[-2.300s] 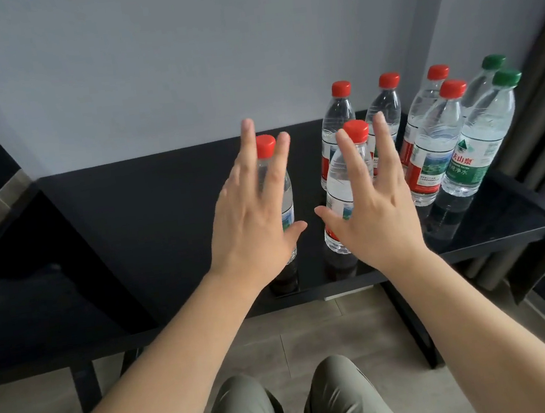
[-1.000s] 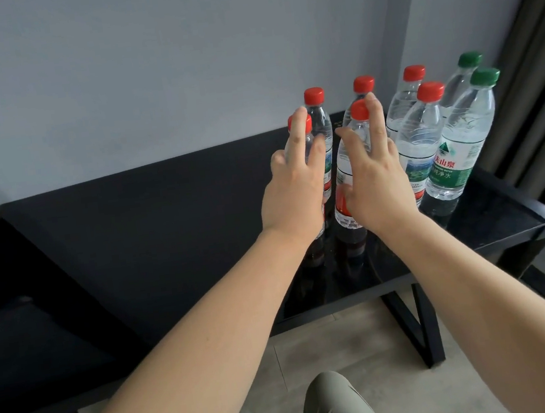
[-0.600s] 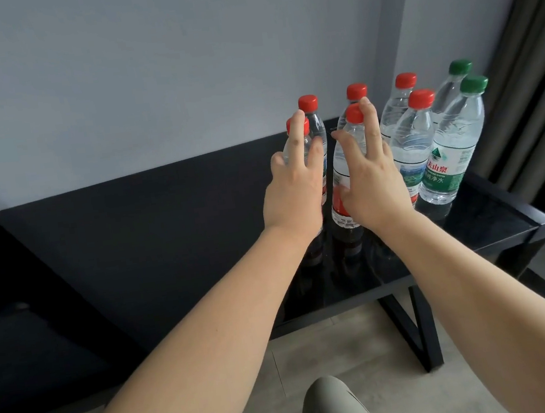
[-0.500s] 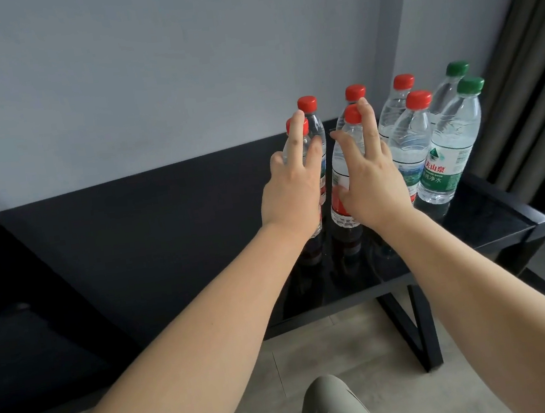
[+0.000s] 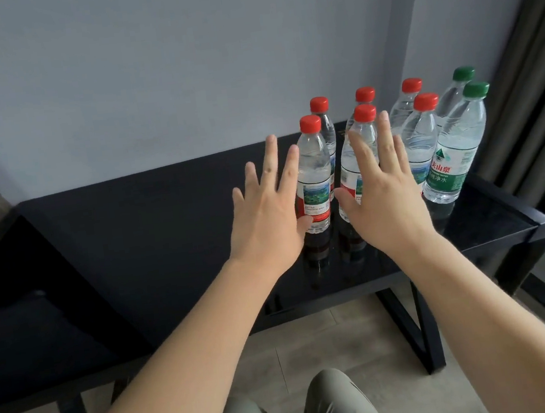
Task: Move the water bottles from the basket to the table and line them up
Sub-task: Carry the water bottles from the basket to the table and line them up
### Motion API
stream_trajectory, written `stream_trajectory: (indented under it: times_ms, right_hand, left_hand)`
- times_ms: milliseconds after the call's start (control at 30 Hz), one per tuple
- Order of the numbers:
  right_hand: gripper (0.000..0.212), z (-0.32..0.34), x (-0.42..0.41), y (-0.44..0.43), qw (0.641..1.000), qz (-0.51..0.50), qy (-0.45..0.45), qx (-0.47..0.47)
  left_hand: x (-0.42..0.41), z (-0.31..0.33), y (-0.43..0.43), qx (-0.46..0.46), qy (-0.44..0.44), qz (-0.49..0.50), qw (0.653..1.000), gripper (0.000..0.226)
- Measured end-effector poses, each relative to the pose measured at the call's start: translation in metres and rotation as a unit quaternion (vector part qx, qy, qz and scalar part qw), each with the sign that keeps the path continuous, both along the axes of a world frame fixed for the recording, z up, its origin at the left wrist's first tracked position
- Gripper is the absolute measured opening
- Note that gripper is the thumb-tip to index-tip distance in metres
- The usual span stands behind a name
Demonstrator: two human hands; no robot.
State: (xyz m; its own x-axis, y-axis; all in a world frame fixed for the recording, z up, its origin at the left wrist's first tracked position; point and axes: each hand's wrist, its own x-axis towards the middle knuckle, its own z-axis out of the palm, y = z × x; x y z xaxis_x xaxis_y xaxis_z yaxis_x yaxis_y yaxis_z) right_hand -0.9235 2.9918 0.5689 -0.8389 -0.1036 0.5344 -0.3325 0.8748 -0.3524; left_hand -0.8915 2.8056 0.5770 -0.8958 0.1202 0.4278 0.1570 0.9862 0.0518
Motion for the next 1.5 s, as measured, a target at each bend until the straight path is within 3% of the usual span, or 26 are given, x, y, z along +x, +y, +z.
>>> stream_trajectory:
  times_ms: [433, 800, 967, 1300, 1500]
  right_hand:
    - [0.080, -0.039, 0.087, -0.065, 0.981, 0.060, -0.157, 0.096]
    - [0.079, -0.052, 0.029, -0.151, 0.960, 0.131, -0.207, 0.133]
    - [0.077, 0.005, -0.007, -0.185, 0.950, 0.153, -0.238, 0.135]
    - [0.077, 0.218, -0.021, -0.194, 0.938, 0.178, -0.254, 0.152]
    - [0.076, 0.245, -0.015, -0.205, 0.924, 0.213, -0.258, 0.185]
  left_hand:
    - [0.112, -0.031, -0.062, 0.006, -0.201, 0.118, 0.972, 0.088]
    - [0.061, -0.059, -0.133, 0.044, -0.270, 0.161, 0.948, 0.089]
    - [0.029, 0.003, -0.158, 0.047, -0.308, 0.168, 0.935, 0.089]
    - [0.029, 0.209, -0.172, 0.039, -0.319, 0.179, 0.930, 0.088]
    - [0.050, 0.241, -0.184, 0.075, -0.308, 0.241, 0.917, 0.087]
